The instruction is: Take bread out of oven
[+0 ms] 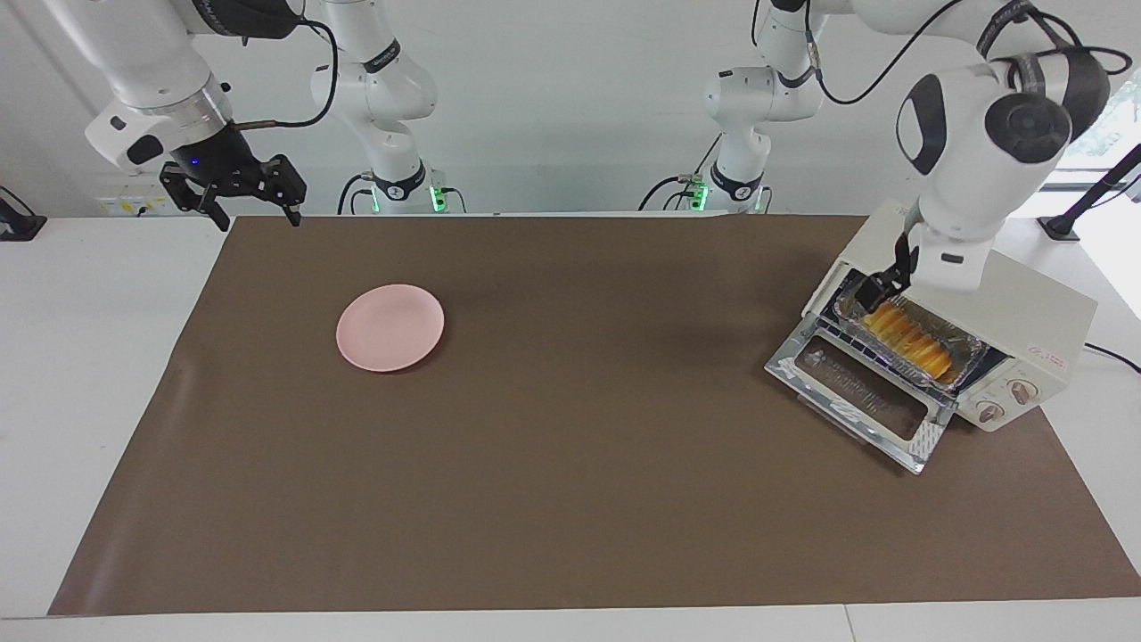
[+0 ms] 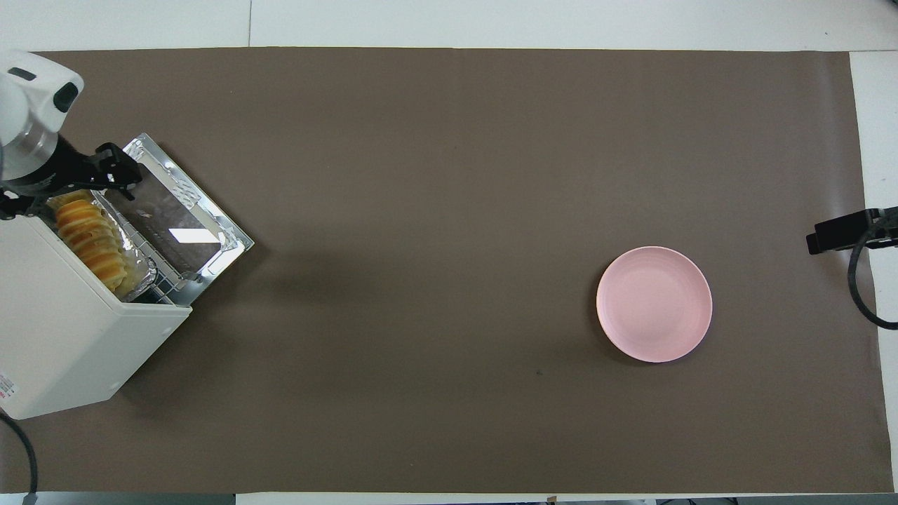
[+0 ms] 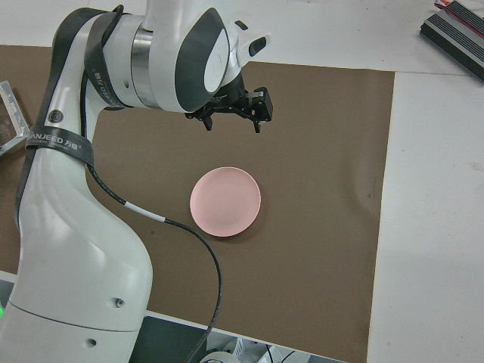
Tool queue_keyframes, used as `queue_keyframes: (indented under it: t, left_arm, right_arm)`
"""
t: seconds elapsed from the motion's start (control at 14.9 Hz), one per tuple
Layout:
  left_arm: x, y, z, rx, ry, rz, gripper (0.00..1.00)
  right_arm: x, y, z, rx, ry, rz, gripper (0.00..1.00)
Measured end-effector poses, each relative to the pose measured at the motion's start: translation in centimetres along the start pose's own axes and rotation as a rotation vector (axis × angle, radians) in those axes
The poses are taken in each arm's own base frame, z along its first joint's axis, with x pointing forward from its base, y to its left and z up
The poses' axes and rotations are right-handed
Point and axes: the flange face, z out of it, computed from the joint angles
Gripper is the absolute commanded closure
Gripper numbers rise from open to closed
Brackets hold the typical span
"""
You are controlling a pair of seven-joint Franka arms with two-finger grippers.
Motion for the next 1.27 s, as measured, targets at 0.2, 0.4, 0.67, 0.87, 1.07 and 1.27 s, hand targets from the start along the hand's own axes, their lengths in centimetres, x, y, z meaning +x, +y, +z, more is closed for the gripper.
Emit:
queue_keyframes:
  t: [0.2,0.4,0.67,0.87,1.07,1.27]
  left_arm:
    - [2.6,2.3,3.5,0.004,0.034,-0.068,0.0]
    - [3.3,1.1,6.1,0.036,0.032,-0.11,0.0]
    - [2.9,-0.5,8.8,0.03,0.043,-0.118,0.0]
    - [1.6,-0.1,11.6,0.018,0.049,-0.098,0.0]
    - [0.6,0.3,13.6,0.006,0.057,-0.085,0.19]
    - [0.3,0.4,14.4,0.007,0.052,-0.081,0.65]
  right_arm:
    - [0.0,0.2,0.0,0.0,0.0,0.004,0.0]
    - [0.0,0.2,0.0,0.0,0.0,0.004,0.0]
    - [0.0,0.2,0.0,0.0,0.0,0.004,0.0]
    - [0.0,0.2,0.0,0.0,0.0,0.004,0.0]
    - [0.0,0.2,0.0,0.0,0.0,0.004,0.0]
    - [0.0,0.2,0.0,0.0,0.0,0.004,0.0]
